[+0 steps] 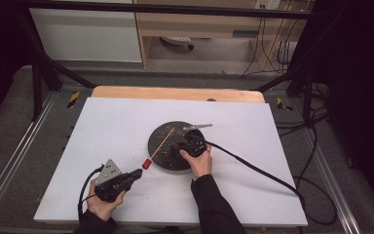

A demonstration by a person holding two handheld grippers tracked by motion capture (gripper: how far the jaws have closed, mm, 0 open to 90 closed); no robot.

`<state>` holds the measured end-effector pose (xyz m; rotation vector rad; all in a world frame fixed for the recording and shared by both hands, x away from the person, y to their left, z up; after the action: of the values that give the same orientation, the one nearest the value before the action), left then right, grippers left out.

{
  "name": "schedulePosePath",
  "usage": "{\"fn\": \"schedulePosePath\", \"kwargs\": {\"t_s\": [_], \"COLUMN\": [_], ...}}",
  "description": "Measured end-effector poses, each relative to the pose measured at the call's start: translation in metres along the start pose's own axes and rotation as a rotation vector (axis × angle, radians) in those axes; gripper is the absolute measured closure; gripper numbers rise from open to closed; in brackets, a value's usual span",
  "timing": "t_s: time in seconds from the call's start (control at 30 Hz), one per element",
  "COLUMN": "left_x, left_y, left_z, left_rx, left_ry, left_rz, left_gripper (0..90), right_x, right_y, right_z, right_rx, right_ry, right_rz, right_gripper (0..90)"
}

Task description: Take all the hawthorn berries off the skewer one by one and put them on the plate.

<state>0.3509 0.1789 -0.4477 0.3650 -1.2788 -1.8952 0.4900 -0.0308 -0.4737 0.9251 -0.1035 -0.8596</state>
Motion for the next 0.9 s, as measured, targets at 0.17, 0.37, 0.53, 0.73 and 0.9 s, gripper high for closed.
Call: {"fn": "schedulePosePath", "kwargs": {"t_s": [0.17,0.37,0.53,0.73,0.9], "left_x": [0.000,0.000,0.001,0.002,0.005], "left_y": [0.000,0.000,0.000,0.001,0.001], "left_z": [0.000,0.000,-0.001,-0.002,-0.004], "left_rx": [0.000,0.000,0.002,0.000,-0.002], "left_ry": [0.000,0.001,0.002,0.001,-0.002], "left_rz": [-0.001,0.000,0.000,-0.002,-0.004], "left_gripper": [88.2,88.2,88.2,88.2,88.2], "right_x": [-0.002,-0.008,-0.011,-0.020,-0.028], "right_y": [0.008,0.018,0.017,0.008,-0.003], "right_z": [0.012,0.038,0.058,0.079,0.093], "right_rx": [0.035,0.087,0.124,0.156,0.176], "right_ry": [0.001,0.014,0.036,0.063,0.082], "right_rz": [0.013,0.043,0.050,0.074,0.095], "right_gripper": [52.4,40.8,27.0,14.2,7.9]}}
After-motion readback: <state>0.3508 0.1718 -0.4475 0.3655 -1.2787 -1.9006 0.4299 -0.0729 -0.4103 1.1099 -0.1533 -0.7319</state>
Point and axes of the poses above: each handheld gripper's, and its own axes: z roughly backward along the jaws, y roughly out of its top, x roughly to its right, the point moved 5 cm from there along -z, roughly forward along the jaws, and after that the axes turned 7 degrees about z, right-handed, at the moved point
